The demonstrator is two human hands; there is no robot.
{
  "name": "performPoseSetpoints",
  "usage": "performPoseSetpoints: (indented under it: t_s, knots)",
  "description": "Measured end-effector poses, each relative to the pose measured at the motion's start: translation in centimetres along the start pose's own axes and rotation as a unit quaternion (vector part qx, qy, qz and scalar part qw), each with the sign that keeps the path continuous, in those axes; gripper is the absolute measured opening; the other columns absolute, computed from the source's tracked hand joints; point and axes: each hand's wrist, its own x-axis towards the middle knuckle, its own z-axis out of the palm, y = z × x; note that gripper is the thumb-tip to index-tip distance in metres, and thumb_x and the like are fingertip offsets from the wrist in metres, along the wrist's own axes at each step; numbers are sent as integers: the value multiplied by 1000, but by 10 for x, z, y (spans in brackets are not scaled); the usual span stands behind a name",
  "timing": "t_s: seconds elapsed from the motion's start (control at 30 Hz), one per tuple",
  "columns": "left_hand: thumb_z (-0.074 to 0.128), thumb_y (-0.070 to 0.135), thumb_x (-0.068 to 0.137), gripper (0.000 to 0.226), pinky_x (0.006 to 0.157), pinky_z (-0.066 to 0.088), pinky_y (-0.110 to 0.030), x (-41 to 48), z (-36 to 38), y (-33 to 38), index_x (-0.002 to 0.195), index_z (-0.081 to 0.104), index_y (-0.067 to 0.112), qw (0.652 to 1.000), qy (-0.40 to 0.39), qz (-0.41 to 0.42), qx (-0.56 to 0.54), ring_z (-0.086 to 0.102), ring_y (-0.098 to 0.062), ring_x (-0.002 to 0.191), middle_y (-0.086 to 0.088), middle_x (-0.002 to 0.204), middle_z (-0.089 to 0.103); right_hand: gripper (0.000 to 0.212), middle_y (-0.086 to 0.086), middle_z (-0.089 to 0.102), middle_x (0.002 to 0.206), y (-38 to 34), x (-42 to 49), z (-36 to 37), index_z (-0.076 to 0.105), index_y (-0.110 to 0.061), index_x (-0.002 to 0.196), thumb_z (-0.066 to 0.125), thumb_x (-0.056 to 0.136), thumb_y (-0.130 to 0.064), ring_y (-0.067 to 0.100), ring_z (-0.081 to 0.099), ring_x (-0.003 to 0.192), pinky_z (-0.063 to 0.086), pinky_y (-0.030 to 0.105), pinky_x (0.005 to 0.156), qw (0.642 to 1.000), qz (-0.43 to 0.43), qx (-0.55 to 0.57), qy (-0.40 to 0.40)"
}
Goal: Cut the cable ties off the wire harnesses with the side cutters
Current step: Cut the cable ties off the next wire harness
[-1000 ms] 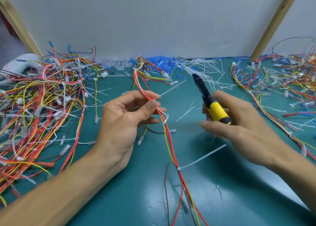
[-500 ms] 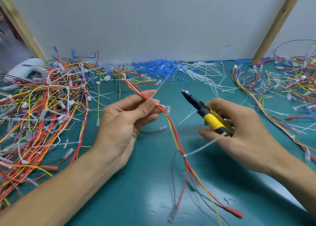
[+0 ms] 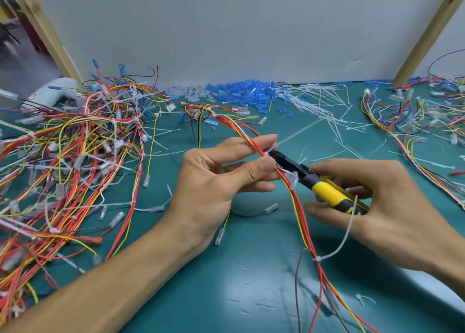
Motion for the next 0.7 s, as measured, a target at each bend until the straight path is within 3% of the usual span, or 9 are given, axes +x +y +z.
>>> performPoseSetpoints:
  t_s: [0.27,0.4,0.57,0.7]
  knots:
    - [77,10,74,32,59,57,-21,0,-1,0,106,80,10,1000,-11,0,-2,77,-25,75,-15,114,75,31,10,57,66,1,1,-5,77,-36,99,81,69,-31,36,48,65,55,51,60,999,10,25,-19]
    - [79,6,79,27,58,57,-24,0,-1,-3,106,79,6,1000,-17,21,10,75,-22,74,-15,100,76,35,14,51,64,1,0,-6,77,-36,100,81,65,-32,36,42,62,47,49,53,999,10,27,-25]
    - [73,15,87,24,54,58,-31,2,-4,-1,96,73,-7,1000,-1,-1,3,68,-22,70,-15,87,70,30,6,54,63,3,1,-8,76,-35,93,78,66,-22,25,41,60,46,44,51,999,-18,-40,5]
    - [73,17,86,29,49,55,-31,4,-6,-1,89,65,-11,999,11,-26,28,62,-22,63,-13,76,63,26,1,65,70,3,1,-10,78,-29,91,74,69,-16,24,52,62,45,39,52,994,-50,-95,25]
